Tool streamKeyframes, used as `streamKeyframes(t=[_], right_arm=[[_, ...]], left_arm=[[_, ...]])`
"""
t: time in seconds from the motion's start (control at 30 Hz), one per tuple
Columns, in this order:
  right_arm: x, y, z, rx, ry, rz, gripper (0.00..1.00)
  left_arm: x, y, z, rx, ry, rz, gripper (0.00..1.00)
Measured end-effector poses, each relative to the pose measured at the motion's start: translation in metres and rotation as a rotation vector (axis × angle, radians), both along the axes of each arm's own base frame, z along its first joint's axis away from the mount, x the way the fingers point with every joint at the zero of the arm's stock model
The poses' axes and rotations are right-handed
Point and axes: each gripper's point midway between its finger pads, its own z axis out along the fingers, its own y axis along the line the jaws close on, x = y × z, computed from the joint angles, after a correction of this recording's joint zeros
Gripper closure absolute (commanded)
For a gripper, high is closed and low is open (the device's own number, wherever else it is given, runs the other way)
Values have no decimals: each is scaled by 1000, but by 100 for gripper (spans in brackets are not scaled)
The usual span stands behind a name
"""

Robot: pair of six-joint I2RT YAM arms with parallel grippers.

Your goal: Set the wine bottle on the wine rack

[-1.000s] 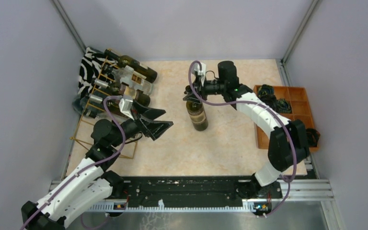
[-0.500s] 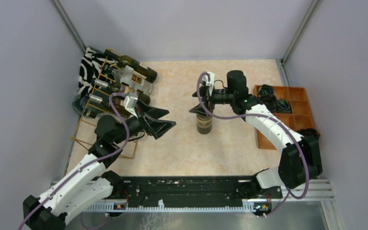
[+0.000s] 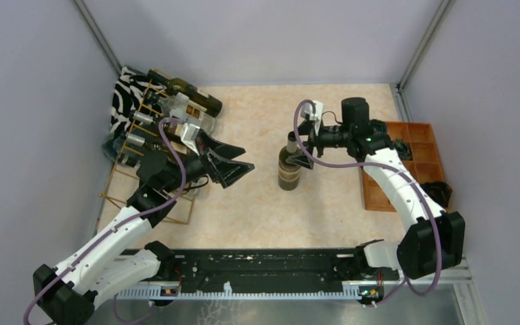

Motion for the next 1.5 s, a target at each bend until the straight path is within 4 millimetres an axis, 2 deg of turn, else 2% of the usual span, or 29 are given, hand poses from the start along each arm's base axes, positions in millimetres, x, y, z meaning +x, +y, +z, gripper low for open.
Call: streamKeyframes(t=[0.17, 0.33, 0.43, 0.57, 0.7, 0.83, 0.97, 1.17, 1.33, 1.5], right_arm=[[-14, -27, 14, -56, -60, -7, 2], [-34, -55, 16, -97, -77, -39, 2], [-44, -66, 3, -111, -57, -69, 2], [-55, -78, -38, -156, 27, -117, 2], [-50, -97, -69, -222, 85, -206, 2], [-38, -110, -71, -254, 62, -275, 2], [-30, -117, -70, -279, 25, -313, 1], [-24, -125, -75, -312, 4, -353, 2], [-23, -127, -76, -322, -2, -364, 2], [-22, -128, -77, -325, -4, -368, 2]], left_arm=[[2, -14, 10, 43, 1, -15, 4], [8, -36, 22, 116, -3, 5, 7], [16, -55, 25, 180, 8, 34, 8], [31, -83, 17, 311, 33, 113, 8], [44, -102, 4, 459, 45, 202, 8], [58, -110, -5, 560, 34, 274, 7], [73, -111, -23, 654, 25, 334, 10], [90, -118, -43, 746, 10, 372, 20], [97, -130, -51, 772, 11, 367, 34], [100, -133, -61, 801, 20, 364, 47]])
